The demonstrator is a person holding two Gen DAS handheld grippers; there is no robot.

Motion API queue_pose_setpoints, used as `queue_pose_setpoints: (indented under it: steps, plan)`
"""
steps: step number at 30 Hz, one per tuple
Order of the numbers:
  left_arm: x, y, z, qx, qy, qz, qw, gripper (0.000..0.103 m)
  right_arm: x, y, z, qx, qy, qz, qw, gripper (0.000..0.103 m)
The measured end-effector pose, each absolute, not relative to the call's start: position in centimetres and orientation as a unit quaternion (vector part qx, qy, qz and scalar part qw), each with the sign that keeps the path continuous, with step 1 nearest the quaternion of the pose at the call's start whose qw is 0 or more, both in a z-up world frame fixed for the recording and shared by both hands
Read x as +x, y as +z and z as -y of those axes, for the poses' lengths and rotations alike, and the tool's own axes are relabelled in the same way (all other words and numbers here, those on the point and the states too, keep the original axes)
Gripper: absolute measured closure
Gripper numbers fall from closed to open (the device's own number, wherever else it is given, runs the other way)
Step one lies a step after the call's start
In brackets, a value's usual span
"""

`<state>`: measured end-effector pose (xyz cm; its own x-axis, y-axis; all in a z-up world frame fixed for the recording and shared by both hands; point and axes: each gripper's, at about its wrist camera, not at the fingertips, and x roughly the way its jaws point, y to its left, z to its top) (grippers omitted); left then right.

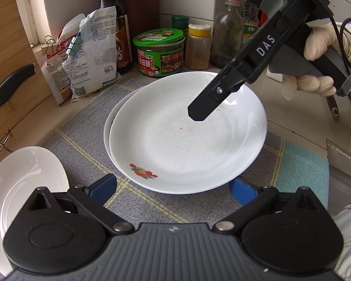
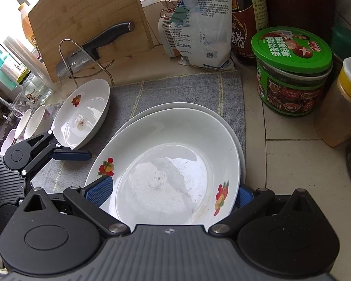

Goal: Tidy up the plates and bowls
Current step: 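Settle the plate on the stack and open the right tool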

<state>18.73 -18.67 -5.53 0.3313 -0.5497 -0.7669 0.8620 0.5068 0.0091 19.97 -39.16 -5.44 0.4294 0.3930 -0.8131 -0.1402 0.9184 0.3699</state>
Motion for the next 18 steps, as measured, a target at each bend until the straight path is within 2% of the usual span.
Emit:
queue_pose_setpoints:
  steps: [18]
  plan:
    - [17.9,-5.3,18.4,0.203,-0.45,-0.36,0.792,0.001,18.9,-5.0,38.0,0.086,0.135,-0.518,0.841,0.0]
